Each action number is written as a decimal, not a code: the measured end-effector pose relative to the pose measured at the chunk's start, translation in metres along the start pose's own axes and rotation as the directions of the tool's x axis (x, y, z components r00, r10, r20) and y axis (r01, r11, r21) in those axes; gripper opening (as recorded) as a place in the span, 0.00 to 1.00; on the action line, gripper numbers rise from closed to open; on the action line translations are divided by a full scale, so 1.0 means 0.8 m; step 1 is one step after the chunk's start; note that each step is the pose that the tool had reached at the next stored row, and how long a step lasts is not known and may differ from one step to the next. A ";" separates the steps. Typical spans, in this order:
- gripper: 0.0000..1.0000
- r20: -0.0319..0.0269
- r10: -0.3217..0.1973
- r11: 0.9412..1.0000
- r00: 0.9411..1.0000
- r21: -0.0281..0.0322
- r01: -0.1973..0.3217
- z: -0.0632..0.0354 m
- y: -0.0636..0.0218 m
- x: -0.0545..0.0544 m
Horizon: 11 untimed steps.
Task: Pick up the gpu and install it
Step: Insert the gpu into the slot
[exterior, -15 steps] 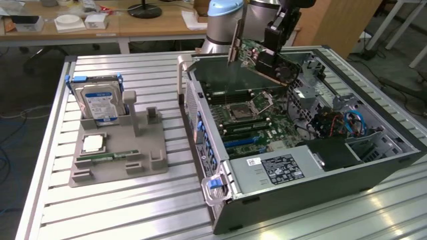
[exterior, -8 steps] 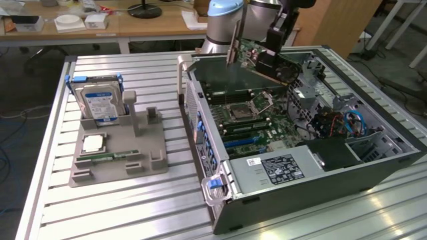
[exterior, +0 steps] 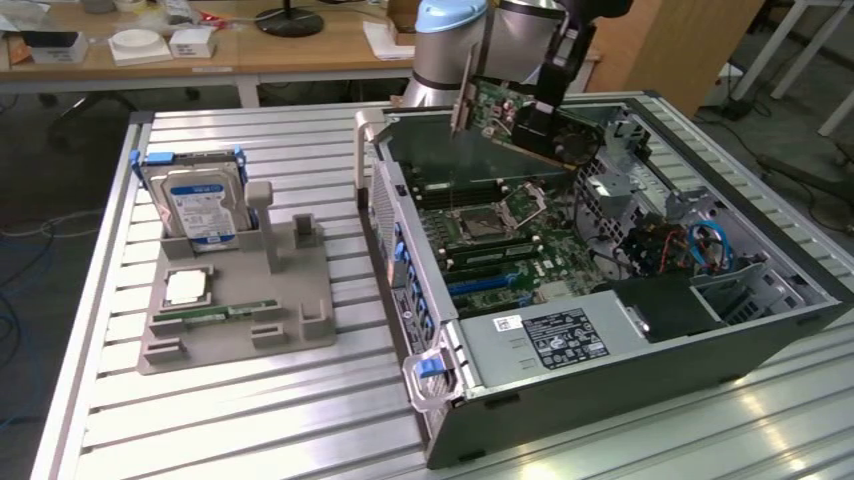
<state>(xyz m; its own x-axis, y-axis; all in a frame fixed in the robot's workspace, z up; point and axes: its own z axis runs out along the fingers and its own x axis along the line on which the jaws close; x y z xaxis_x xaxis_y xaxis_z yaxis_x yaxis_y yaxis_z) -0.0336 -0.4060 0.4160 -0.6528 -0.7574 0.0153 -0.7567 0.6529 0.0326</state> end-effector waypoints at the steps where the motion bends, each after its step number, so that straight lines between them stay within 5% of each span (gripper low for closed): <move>1: 0.26 0.002 -0.010 1.000 1.000 0.000 0.010 0.000 0.000 0.000; 8: 0.26 0.016 -0.064 0.998 0.998 -0.004 0.064 0.001 0.000 0.000; 11: 0.26 0.027 -0.076 0.997 0.997 -0.009 0.076 0.002 -0.001 0.001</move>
<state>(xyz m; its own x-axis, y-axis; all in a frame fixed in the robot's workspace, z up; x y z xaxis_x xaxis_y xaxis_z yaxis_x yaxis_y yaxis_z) -0.0336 -0.4066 0.4146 -0.5943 -0.8041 -0.0143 -0.8038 0.5934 0.0429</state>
